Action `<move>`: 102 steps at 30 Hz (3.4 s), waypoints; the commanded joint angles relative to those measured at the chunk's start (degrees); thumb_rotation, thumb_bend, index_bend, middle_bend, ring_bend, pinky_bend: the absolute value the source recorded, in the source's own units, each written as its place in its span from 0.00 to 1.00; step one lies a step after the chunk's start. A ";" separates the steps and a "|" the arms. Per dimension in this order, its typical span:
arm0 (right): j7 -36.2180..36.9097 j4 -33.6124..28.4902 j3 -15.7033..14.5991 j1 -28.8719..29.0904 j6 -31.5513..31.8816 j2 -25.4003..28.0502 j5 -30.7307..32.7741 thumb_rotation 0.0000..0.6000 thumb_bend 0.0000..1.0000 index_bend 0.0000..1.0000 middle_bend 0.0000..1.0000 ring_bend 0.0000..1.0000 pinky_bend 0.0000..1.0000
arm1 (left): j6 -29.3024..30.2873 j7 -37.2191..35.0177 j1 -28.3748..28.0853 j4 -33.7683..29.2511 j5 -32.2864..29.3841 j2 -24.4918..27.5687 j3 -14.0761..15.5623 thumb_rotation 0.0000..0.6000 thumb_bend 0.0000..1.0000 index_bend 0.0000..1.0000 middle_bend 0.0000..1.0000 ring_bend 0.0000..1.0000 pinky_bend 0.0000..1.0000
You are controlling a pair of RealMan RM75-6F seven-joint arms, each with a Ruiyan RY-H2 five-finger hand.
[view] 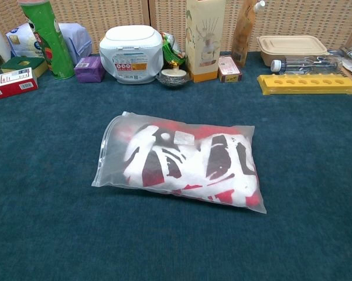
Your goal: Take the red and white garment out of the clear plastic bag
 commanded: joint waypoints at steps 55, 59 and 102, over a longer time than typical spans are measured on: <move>-8.35 -11.16 9.78 29.02 -33.32 -13.40 4.30 0.97 0.01 0.01 0.16 0.25 0.30 | -6.42 -0.90 -5.05 3.49 -3.30 1.73 -2.61 1.00 0.31 0.41 0.36 0.23 0.28; -17.65 -11.04 10.84 31.78 -35.53 -18.11 10.96 0.97 0.00 0.00 0.11 0.20 0.27 | -6.64 -2.31 -5.18 4.79 -3.81 2.04 -2.74 1.00 0.31 0.41 0.36 0.23 0.28; -43.95 11.09 10.31 44.45 -28.35 -36.09 21.15 0.97 0.00 0.00 0.01 0.12 0.16 | -3.72 -6.73 -2.96 6.69 -3.59 3.85 -1.59 1.00 0.31 0.41 0.36 0.23 0.28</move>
